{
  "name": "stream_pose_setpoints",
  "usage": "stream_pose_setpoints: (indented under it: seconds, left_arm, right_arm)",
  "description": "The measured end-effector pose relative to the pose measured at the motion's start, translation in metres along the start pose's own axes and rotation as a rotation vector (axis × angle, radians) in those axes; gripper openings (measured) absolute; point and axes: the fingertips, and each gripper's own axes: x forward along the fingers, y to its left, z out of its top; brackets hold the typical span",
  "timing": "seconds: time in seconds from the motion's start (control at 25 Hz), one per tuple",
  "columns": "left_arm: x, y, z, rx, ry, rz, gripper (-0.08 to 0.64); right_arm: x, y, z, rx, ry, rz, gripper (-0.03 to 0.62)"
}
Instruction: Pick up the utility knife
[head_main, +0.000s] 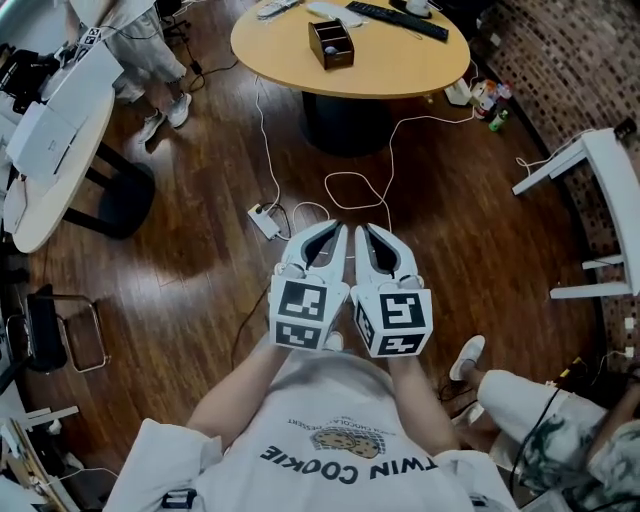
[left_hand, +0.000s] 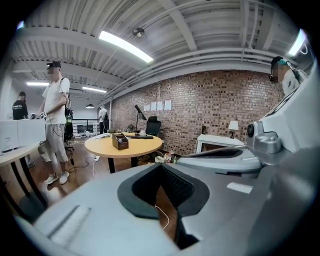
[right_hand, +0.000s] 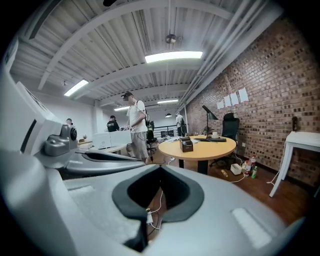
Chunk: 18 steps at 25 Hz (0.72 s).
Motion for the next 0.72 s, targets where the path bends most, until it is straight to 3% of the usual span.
stream_pose_setpoints:
  seconds: [0.72]
  left_arm:
    - [0.113, 0.115, 0.04, -0.008, 0.017, -0.116, 0.008]
  right_arm:
    - [0.151, -0.029, 0.05, 0.008, 0.028, -0.109, -0.002]
